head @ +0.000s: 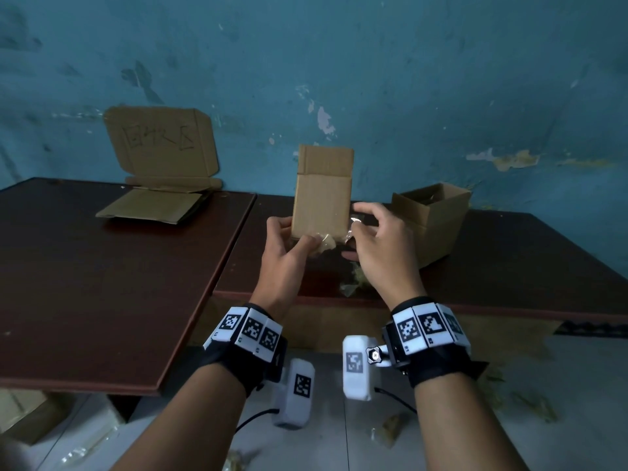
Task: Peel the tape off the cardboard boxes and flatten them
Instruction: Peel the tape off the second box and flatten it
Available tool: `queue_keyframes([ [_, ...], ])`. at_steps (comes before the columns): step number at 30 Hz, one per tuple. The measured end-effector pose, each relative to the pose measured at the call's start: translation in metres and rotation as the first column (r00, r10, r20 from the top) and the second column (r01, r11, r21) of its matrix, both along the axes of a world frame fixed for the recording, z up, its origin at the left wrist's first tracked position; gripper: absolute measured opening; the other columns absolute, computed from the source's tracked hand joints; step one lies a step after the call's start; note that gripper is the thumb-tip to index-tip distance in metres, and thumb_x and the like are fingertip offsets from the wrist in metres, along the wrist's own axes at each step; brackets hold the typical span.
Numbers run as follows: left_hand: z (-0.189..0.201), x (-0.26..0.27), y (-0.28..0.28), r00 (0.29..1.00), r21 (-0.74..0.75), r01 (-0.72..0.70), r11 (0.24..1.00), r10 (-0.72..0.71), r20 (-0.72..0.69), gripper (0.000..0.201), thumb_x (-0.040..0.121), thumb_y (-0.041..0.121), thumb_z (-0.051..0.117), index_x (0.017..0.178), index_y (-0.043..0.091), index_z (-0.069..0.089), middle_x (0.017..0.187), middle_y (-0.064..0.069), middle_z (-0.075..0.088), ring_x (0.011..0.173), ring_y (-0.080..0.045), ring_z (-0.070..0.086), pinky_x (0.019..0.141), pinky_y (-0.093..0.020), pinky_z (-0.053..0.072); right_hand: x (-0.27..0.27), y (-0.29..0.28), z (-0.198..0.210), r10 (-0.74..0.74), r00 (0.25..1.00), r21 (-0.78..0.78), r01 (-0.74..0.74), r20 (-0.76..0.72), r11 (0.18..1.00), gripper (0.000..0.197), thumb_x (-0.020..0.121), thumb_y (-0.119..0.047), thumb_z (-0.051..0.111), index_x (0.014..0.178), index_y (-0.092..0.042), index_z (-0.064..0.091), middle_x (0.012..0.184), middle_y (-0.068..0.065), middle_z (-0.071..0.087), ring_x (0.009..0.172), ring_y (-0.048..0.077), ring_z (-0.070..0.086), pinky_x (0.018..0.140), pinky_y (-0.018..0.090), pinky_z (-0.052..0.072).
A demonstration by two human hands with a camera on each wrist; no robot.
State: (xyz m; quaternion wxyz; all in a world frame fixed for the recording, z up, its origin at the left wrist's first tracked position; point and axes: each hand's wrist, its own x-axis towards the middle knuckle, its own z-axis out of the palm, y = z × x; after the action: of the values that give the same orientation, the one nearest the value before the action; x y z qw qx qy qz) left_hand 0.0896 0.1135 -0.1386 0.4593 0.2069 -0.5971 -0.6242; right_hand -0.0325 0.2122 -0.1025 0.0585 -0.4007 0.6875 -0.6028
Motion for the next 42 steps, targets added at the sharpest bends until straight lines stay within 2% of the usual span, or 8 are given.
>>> queue_keyframes([
  [7,0.0,0.002,-0.003,0.999,0.01,-0.032,0.999,0.032,0.039,0.044,0.085,0.039,0.072,0.125,0.028,0.055,0.126,0.003,0.067,0.114,-0.013,0.07,0.095,-0.034,0.06,-0.001,0.001,0.0,0.035,0.997,-0.04,-0.032,0.066,0.999,0.025,0.104,-0.003,0.053,0.112,-0.022,0.068,0.101,0.005,0.073,0.091,0.017,0.076,0.07,0.037,0.067],
  [13,0.005,0.005,-0.003,0.999,0.064,-0.035,0.997,0.033,0.034,0.036,0.101,0.03,0.066,0.134,0.023,0.051,0.128,-0.001,0.065,0.114,-0.019,0.071,0.082,-0.03,0.063,0.002,-0.003,-0.003,0.079,0.978,-0.092,-0.062,0.192,0.994,0.021,0.106,-0.01,0.054,0.095,-0.011,0.072,0.096,0.012,0.078,0.094,0.023,0.079,0.077,0.037,0.067],
  [17,0.005,0.008,-0.006,0.997,0.094,-0.049,0.994,0.044,0.058,0.037,0.101,0.038,0.063,0.134,0.025,0.052,0.128,-0.001,0.067,0.114,-0.015,0.07,0.083,-0.033,0.06,0.002,-0.001,0.004,0.207,0.906,-0.18,-0.148,0.368,0.972,0.018,0.104,-0.009,0.057,0.1,0.0,0.073,0.099,0.014,0.08,0.1,0.022,0.079,0.09,0.041,0.065],
  [22,0.001,0.005,-0.002,0.994,0.097,-0.032,0.995,0.022,0.107,0.048,0.095,0.049,0.065,0.137,0.031,0.051,0.134,0.001,0.067,0.117,-0.013,0.07,0.084,-0.033,0.057,-0.003,0.002,0.003,0.147,0.968,-0.058,-0.138,0.201,0.989,0.017,0.088,-0.007,0.076,0.103,-0.011,0.068,0.095,0.005,0.08,0.098,0.019,0.078,0.092,0.044,0.064],
  [25,-0.001,0.003,-0.005,0.994,0.089,-0.03,0.996,0.02,0.109,0.045,0.101,0.043,0.065,0.142,0.031,0.051,0.137,0.001,0.065,0.118,-0.013,0.069,0.08,-0.028,0.058,-0.001,0.001,0.003,0.177,0.953,-0.071,-0.164,0.247,0.984,0.019,0.096,0.0,0.073,0.106,-0.008,0.058,0.109,0.012,0.074,0.101,0.018,0.077,0.087,0.04,0.066],
  [27,-0.003,0.002,-0.008,0.99,0.052,-0.041,0.998,0.033,0.137,0.057,0.09,0.056,0.067,0.142,0.036,0.052,0.139,0.001,0.061,0.121,-0.015,0.068,0.079,-0.027,0.058,0.001,0.0,0.002,0.181,0.948,-0.068,-0.169,0.26,0.983,0.019,0.099,-0.002,0.07,0.107,-0.01,0.055,0.119,0.013,0.067,0.104,0.02,0.076,0.083,0.037,0.066],
  [33,-0.008,0.001,-0.019,0.976,-0.02,-0.068,0.997,0.071,0.206,0.059,0.077,0.061,0.059,0.135,0.052,0.058,0.137,0.004,0.059,0.129,-0.028,0.059,0.106,-0.062,0.052,0.003,-0.002,-0.001,0.171,0.941,-0.034,-0.169,0.291,0.985,0.01,0.107,-0.011,0.059,0.111,-0.018,0.054,0.126,0.008,0.059,0.109,0.022,0.073,0.077,0.035,0.066],
  [42,-0.009,0.002,-0.021,0.944,-0.071,-0.103,0.992,0.12,0.309,0.063,0.075,0.064,0.058,0.137,0.058,0.056,0.134,0.01,0.05,0.133,-0.032,0.05,0.112,-0.061,0.045,0.004,-0.005,-0.001,0.157,0.941,-0.074,-0.141,0.298,0.987,0.011,0.11,-0.01,0.052,0.106,-0.02,0.054,0.115,0.012,0.064,0.102,0.028,0.076,0.076,0.041,0.067],
])
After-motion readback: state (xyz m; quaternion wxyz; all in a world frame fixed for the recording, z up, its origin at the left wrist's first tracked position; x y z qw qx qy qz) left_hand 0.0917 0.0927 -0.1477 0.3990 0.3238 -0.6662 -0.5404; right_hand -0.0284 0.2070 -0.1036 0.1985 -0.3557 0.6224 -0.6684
